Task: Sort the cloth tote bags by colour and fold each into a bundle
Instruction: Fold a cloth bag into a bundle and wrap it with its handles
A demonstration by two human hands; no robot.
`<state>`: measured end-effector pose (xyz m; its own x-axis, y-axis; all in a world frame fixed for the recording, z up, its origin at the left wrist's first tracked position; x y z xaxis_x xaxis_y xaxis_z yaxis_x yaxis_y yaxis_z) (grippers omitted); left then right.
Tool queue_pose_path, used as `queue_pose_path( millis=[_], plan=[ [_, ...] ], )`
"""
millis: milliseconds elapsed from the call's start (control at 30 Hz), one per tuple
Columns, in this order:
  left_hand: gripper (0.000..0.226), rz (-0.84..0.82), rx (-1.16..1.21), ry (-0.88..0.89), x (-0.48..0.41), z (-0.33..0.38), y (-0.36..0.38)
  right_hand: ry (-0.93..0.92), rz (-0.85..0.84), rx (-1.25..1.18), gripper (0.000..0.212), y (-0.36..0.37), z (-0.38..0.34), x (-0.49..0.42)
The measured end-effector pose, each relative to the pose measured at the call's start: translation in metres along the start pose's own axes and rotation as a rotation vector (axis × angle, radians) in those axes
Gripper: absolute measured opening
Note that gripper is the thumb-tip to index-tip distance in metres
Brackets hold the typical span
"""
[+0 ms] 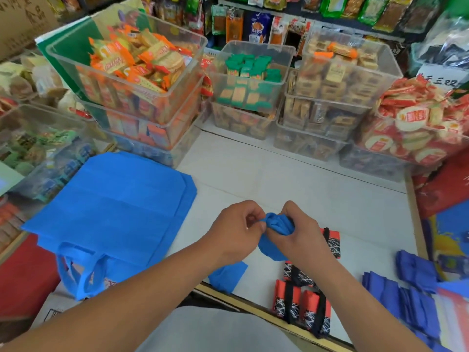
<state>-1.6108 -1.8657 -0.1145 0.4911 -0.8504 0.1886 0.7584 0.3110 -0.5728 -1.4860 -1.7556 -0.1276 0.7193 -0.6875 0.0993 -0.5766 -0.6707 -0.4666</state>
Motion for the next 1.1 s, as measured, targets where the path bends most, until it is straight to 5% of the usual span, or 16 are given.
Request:
queue_pose_path(
  millis=[100, 233, 400, 467, 600, 767, 967, 1100],
  plan=[
    [0.009, -0.046, 0.148, -0.106, -0.003, -0.005, -0.003, 0.018, -0.012, 0.029, 0.038, -0.003, -0.005, -0.004],
    [0.050, -0.073, 0.206, -0.233, -0.003, -0.009, 0.000, 0.002, -0.085, 0.080, 0.038, 0.006, -0.020, -0.006],
    [0.025, -0.071, 0.311, -0.165, -0.002, -0.010, -0.008, 0.037, -0.208, -0.074, 0.023, 0.007, -0.030, -0.001],
    [0.015, -0.085, 0.422, -0.184, -0.001, -0.011, -0.012, 0.033, -0.250, -0.223, 0.036, 0.006, -0.034, 0.006],
    [0.009, -0.080, 0.512, -0.212, 0.004, -0.009, -0.015, 0.052, -0.060, -0.453, 0.047, 0.001, -0.033, 0.015],
    [0.014, -0.080, 0.697, -0.281, 0.009, -0.014, -0.015, -0.021, -0.048, -0.436, 0.045, 0.007, -0.034, 0.017],
    [0.039, -0.261, 0.714, -0.309, 0.006, -0.008, -0.021, -0.203, -0.069, -0.252, 0.039, 0.000, -0.035, 0.010],
    [0.034, -0.265, 0.604, -0.301, 0.004, -0.009, -0.022, -0.268, -0.134, -0.183, 0.032, 0.003, -0.037, 0.010]
  ],
)
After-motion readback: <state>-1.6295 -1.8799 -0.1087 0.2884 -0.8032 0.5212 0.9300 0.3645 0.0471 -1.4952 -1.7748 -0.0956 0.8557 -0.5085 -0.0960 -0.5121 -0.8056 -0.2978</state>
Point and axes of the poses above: each hand's wrist, its own x-axis away from the middle knuckle, its own y-axis out of the palm, z = x × y, the point moved 5 cm from there along -x, towards the middle knuckle, and after that the axes turned 9 degrees about -x, right-handed, at the moved point
